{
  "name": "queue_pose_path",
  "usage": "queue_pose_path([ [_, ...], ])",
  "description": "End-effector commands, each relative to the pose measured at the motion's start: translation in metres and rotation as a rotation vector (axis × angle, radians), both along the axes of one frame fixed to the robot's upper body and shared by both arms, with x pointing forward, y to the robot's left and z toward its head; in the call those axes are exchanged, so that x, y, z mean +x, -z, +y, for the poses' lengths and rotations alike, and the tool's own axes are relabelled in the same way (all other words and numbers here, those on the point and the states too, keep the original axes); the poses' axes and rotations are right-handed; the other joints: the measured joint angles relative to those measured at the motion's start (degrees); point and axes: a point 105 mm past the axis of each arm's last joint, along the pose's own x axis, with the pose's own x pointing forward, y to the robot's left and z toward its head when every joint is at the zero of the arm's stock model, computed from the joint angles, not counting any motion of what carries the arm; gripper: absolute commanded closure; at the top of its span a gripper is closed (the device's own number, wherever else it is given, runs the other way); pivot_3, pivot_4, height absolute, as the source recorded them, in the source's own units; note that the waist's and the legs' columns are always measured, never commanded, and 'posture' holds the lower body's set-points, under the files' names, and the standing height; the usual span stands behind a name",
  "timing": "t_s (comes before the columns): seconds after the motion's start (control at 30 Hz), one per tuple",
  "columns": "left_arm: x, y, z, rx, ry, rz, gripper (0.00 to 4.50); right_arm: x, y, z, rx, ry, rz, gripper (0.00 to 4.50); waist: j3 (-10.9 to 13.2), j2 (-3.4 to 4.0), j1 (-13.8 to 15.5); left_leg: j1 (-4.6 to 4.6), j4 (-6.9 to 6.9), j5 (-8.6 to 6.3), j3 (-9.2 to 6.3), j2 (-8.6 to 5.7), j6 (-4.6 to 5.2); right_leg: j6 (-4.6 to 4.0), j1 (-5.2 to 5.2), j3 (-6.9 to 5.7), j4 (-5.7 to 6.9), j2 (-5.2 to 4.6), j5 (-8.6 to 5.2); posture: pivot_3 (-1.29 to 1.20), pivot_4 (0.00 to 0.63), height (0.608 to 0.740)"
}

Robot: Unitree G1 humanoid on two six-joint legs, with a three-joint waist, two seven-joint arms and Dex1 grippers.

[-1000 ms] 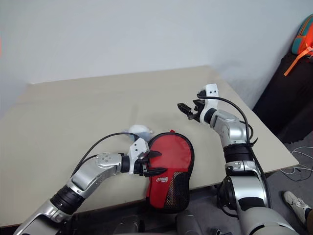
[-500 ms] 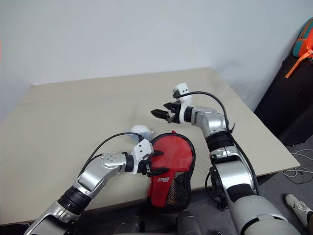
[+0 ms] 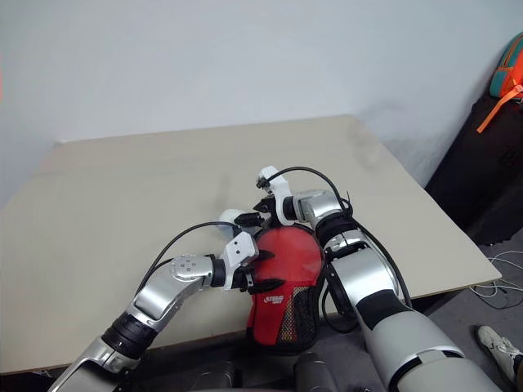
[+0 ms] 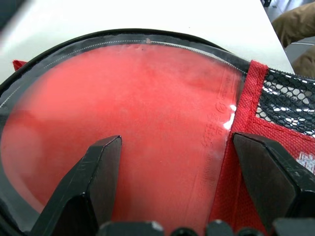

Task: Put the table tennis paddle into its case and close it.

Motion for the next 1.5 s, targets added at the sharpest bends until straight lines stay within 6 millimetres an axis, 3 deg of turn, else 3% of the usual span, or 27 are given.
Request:
queue_pose_path([
  [0.03,-0.005,0.037,0.017,0.115,-0.068,0.125,0.73,0.006,-0.017,0.010,-0.015,-0.019,-0.057,0.00,0.0,0.01,-0.1,0.02,-0.01,0.00,0.01,0.00,0.00,0.00,0.00,0.00,0.02,0.00,0.00,0.00,0.000,0.740],
  [0.1,-0.005,0.037,0.017,0.116,-0.073,0.126,0.73,0.007,-0.012,0.010,-0.048,-0.001,-0.059,0.00,0.0,0.02,0.0,0.09,-0.02,0.00,0.00,0.00,0.00,0.01,0.02,0.00,0.07,0.01,0.00,0.00,0.000,0.740],
  [0.2,-0.004,0.037,0.018,0.119,-0.083,0.135,0.69,0.011,-0.017,0.012,-0.024,0.024,-0.097,0.64,0.0,0.01,-0.1,0.30,-0.04,-0.01,-0.02,0.00,-0.01,0.01,0.22,-0.01,0.05,0.00,-0.02,0.00,0.000,0.740],
  [0.43,-0.003,0.040,0.019,0.129,-0.099,0.168,0.69,0.007,-0.021,0.014,-0.003,-0.008,-0.064,3.23,0.0,0.00,-0.5,0.63,-0.15,-0.02,-0.04,0.00,-0.02,0.02,0.50,-0.01,0.00,0.00,-0.04,0.00,0.000,0.740],
  [0.57,-0.003,0.042,0.018,0.150,-0.090,0.184,0.69,0.010,-0.027,0.012,0.034,0.016,-0.061,4.47,0.0,0.01,-0.6,0.64,-0.17,-0.02,-0.07,0.00,-0.02,0.03,0.50,-0.03,0.01,0.01,-0.05,0.00,0.000,0.740],
  [0.93,-0.003,0.045,0.020,0.178,-0.086,0.209,0.69,0.048,-0.072,-0.024,0.181,0.328,-0.115,4.47,0.0,0.01,-0.7,0.63,-0.18,-0.02,-0.11,0.00,-0.02,0.02,0.50,-0.05,-0.02,0.01,-0.06,0.00,0.000,0.740],
  [1.27,-0.003,0.045,0.018,0.181,-0.085,0.226,0.69,0.060,-0.054,-0.102,0.111,0.561,-0.103,4.47,0.0,0.01,-0.6,0.59,-0.16,-0.01,-0.12,-0.03,-0.01,0.02,0.55,-0.05,-0.12,0.00,-0.06,0.00,0.000,0.740],
  [1.5,-0.003,0.046,0.018,0.179,-0.086,0.238,0.69,0.048,-0.037,-0.165,0.071,0.672,-0.063,4.47,0.0,0.02,-0.6,0.59,-0.16,-0.01,-0.14,-0.05,-0.01,0.04,0.59,-0.04,-0.17,0.00,-0.08,0.00,0.000,0.740],
])
